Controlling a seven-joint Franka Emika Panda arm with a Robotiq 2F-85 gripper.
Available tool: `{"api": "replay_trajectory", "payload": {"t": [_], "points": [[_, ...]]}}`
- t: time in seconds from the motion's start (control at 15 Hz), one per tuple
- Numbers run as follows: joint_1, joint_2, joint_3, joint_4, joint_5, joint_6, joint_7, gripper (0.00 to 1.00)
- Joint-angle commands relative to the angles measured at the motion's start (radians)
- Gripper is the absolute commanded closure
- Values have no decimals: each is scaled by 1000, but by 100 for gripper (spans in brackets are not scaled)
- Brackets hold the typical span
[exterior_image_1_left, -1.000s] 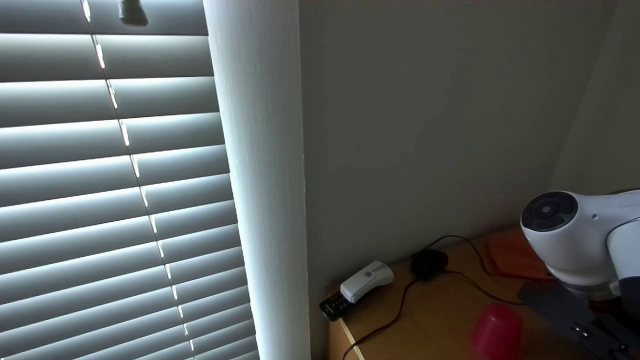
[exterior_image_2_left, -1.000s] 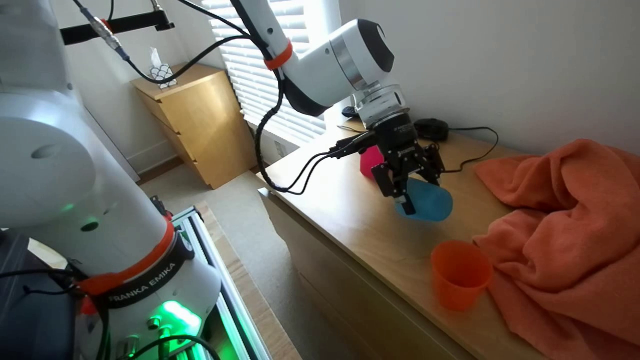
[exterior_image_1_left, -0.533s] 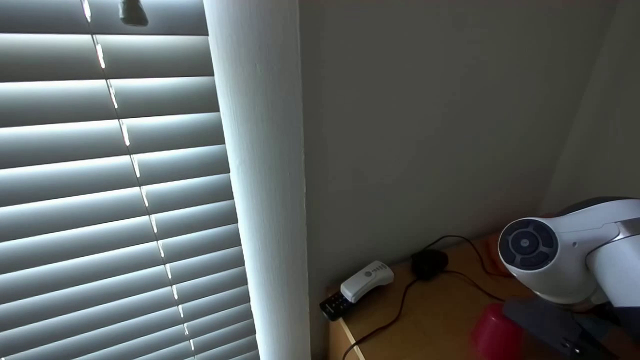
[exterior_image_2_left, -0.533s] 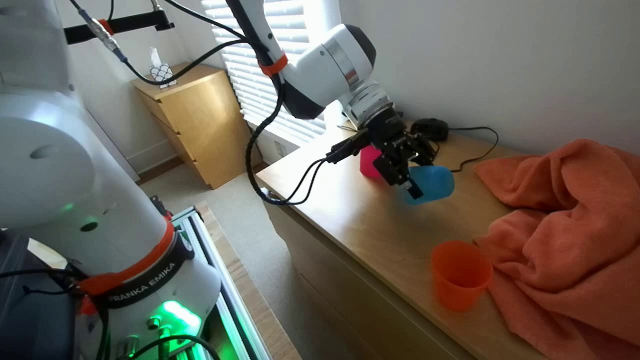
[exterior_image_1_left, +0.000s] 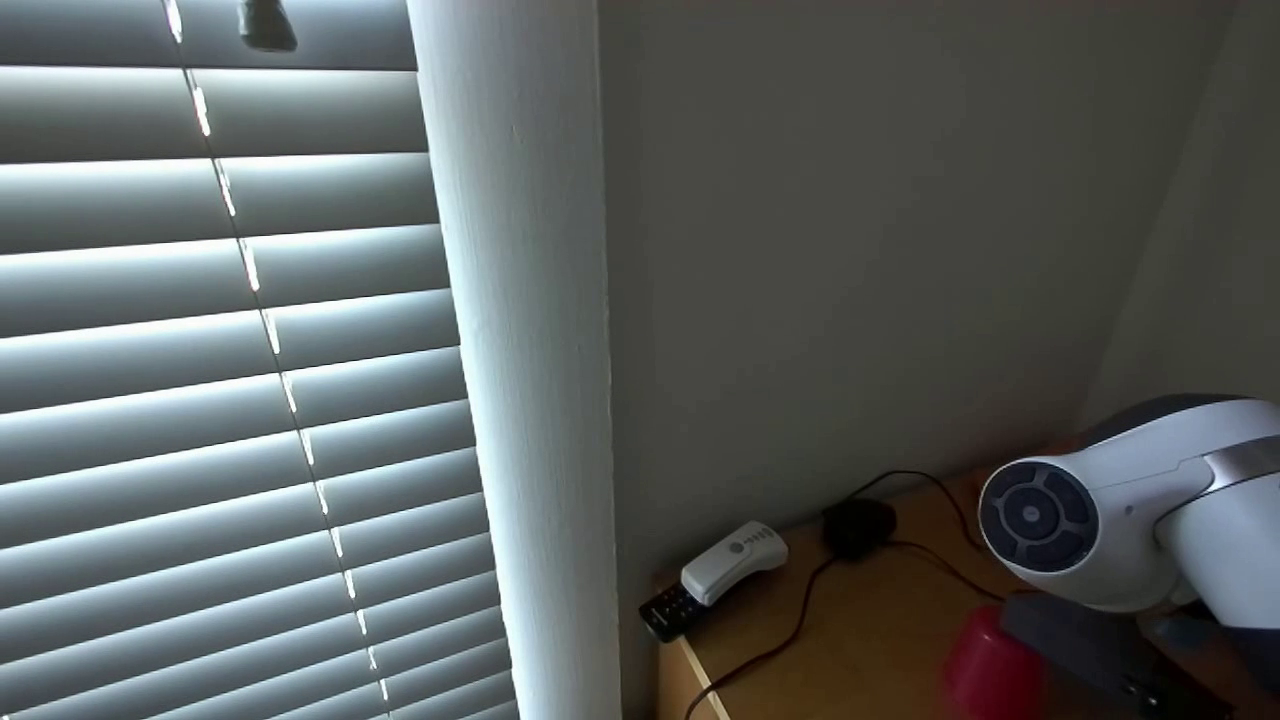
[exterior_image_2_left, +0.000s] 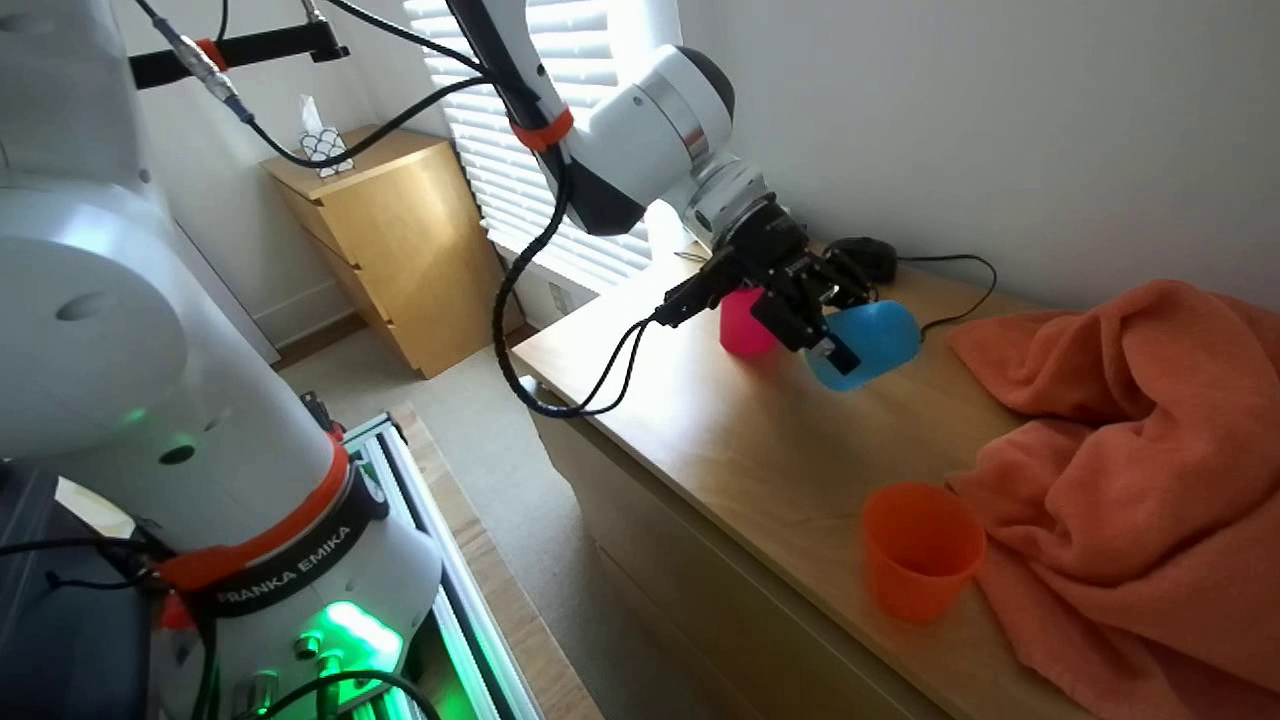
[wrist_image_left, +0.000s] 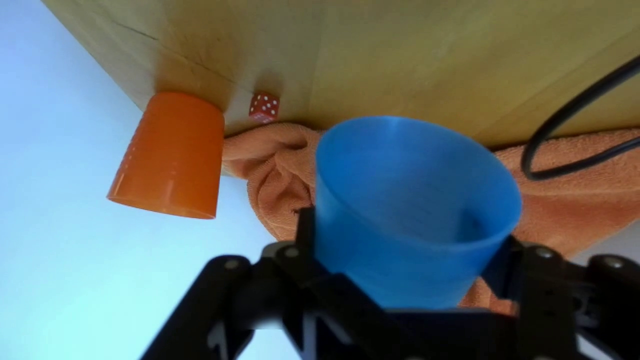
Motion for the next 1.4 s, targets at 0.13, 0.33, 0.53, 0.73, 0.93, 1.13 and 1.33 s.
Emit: {"api": "replay_trajectory", "payload": {"t": [0.13, 0.33, 0.53, 0.73, 0.93, 1.13, 1.33], "points": [[-58, -70, 19, -57, -58, 29, 23, 51], [-77, -98, 15, -73, -66, 16, 16, 51], [-95, -84, 7, -71, -86, -14, -2, 51], [-107, -49, 5, -56, -115, -51, 7, 51], [-107, 2, 15, -36, -143, -63, 36, 51], [-99, 64, 29, -12, -158, -72, 57, 51], [-87, 126, 41, 17, -168, -110, 100, 51]]}}
